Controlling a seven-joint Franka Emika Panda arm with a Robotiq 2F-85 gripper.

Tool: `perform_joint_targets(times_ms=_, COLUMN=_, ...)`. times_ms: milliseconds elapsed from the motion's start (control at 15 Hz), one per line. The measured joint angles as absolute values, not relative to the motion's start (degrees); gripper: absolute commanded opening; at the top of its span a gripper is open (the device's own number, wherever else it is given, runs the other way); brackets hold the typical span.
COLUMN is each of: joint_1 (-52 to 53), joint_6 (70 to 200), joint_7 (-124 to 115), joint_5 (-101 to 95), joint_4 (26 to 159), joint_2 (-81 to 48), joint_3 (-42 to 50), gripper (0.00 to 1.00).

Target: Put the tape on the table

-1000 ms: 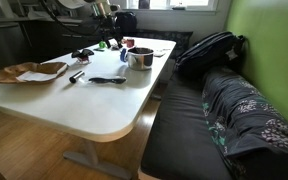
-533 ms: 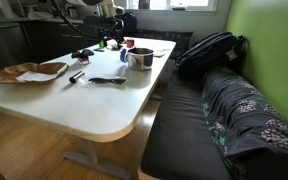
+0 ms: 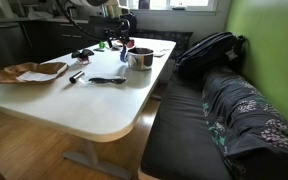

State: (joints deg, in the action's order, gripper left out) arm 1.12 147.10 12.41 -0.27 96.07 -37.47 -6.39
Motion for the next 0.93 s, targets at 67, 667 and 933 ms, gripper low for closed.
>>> perform_joint_targets(times_ms=67, joint_1=1.1, joint_6=147.5, joint_7=12.4, joint_5=0.1, joint_4=96.1, joint_2=-37.8, joint_3=-6.6, gripper=1.0)
perform_joint_targets(times_ms=667, joint_1=-1.8, joint_6=157.9, joint_7=13.7, joint_5=3.4, joint_4=94.8, joint_2=-44.6, joint_3=-12.0, gripper=1.0)
perform_joint_targets(times_ms=933, joint_1=-2.3, joint_6=161.3, joint_7=14.0, joint_5=3.4, joint_4=93.7, joint_2=-46.5, joint_3=-13.4, gripper=1.0)
